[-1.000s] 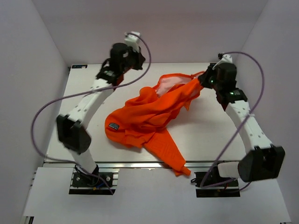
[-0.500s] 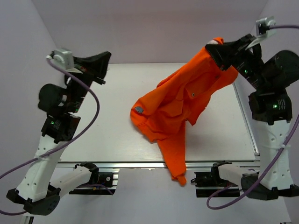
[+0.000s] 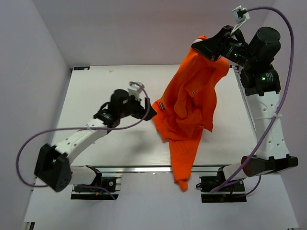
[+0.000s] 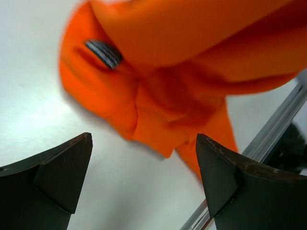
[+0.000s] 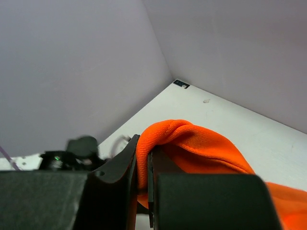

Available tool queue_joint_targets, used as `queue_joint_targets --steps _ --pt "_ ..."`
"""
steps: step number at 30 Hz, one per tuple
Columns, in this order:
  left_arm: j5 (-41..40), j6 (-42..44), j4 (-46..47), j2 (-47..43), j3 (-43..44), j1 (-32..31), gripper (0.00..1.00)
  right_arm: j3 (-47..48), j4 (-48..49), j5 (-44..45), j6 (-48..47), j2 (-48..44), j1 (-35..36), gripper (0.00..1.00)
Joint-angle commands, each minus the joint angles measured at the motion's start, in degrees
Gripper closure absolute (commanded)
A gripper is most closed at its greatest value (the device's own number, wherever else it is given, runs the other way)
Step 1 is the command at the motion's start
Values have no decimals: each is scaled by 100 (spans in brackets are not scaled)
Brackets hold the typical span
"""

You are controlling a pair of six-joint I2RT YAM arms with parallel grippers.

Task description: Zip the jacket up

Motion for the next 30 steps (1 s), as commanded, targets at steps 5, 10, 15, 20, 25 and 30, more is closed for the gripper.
queue_joint_targets --steps 5,10,15,20,25,30 --pt "-458 475 -66 1621 604 -1417 2 391 -411 1634 -158 -496 47 100" --pt "-1891 327 390 1843 781 -2489 2 436 -1036 3076 -53 -522 47 100" --pt "-2467 27 1277 2071 701 -2755 2 111 -975 3657 -9 -856 38 100" --pt "-3237 -237 1341 3115 1550 -2790 2 40 -1036 3895 -79 -1006 47 100" --pt "-4205 34 1156 4188 2651 -2799 2 5 -1177 3992 -176 -988 47 100" --pt "-5013 54 612 4525 3540 -2799 100 49 -1352 4490 -386 -865 47 100"
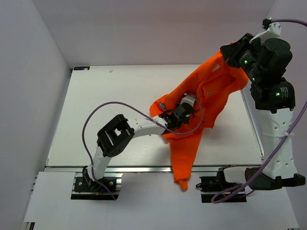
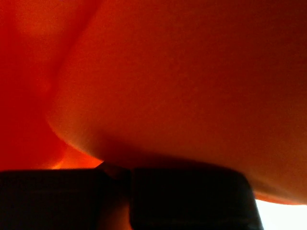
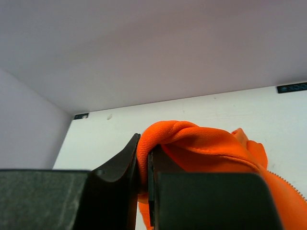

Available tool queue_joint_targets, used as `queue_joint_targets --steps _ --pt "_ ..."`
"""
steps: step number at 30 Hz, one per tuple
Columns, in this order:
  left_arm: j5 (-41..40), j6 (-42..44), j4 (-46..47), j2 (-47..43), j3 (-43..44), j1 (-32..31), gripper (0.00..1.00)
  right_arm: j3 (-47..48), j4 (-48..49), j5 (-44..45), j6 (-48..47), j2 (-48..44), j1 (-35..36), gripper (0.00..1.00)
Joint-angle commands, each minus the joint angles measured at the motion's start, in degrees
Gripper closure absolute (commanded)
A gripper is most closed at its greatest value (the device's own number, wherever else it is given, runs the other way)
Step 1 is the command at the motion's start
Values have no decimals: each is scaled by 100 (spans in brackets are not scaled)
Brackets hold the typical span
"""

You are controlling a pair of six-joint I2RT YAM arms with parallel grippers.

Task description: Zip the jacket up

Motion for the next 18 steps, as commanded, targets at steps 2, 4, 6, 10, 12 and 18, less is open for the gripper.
queue_joint_targets --steps 2,4,6,10,12,18 --pt "-1444 83 -339 -687 122 7 100 93 391 891 -315 66 31 100" --pt "-2183 485 556 -1618 -674 68 100 5 408 1603 -429 110 31 100" --pt "-2343 698 900 -2277 -995 217 100 -13 391 2042 -596 224 14 100" --pt "-1843 681 384 -3587 -847 1271 100 215 347 1747 -842 418 -13 100" --pt "-1649 821 182 -3774 -435 1667 100 347 504 1414 -1087 479 -21 100" --pt "-1912 2024 303 -4196 698 2187 100 -180 1735 806 -1835 -91 -21 100"
